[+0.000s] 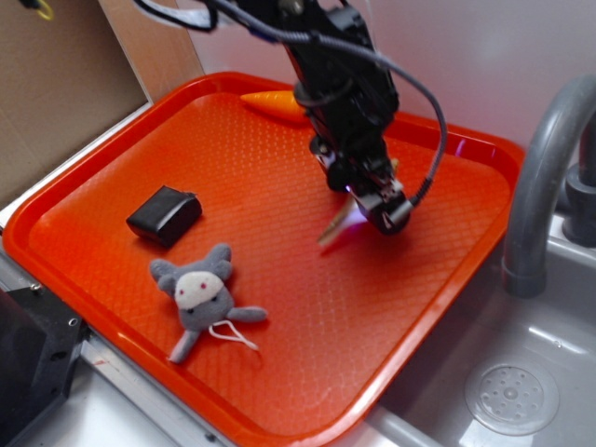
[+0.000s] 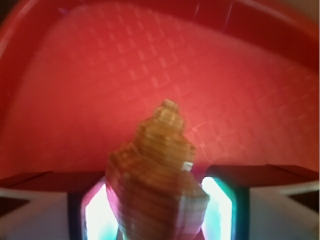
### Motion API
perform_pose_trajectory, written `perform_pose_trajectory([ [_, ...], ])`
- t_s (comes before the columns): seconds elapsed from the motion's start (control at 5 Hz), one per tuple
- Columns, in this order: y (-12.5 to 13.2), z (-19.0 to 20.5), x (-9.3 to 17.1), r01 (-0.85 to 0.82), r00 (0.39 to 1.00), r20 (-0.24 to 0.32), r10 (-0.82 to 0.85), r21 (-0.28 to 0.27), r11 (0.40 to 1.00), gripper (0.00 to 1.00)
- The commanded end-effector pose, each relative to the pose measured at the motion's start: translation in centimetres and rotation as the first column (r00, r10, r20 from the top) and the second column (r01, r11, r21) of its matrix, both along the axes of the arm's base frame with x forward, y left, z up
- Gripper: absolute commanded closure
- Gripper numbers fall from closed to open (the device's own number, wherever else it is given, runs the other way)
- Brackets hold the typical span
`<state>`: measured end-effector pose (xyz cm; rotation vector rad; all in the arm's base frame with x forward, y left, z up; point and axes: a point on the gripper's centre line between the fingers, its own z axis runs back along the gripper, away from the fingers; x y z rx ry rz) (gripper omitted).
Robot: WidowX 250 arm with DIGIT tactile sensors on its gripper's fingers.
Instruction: Grab the shell.
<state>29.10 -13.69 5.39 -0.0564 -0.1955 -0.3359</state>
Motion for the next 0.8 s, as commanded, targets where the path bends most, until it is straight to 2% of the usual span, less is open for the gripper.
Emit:
perform_pose_trajectory([
  [0.0,3.7,9.5,-2.9,-0.081,0.997,0.005,0.081,0.026,0.996,1.0],
  [0.2,5.0,12.6,-5.2,-0.135,0.989,-0.051,0.135,0.009,0.991,1.0],
  [0.4,5.7,15.8,-7.9,-0.196,0.977,-0.081,0.199,0.035,0.98,1.0],
  [0.6,6.3,17.5,-8.8,-0.193,0.977,-0.084,0.197,0.058,0.98,1.0],
])
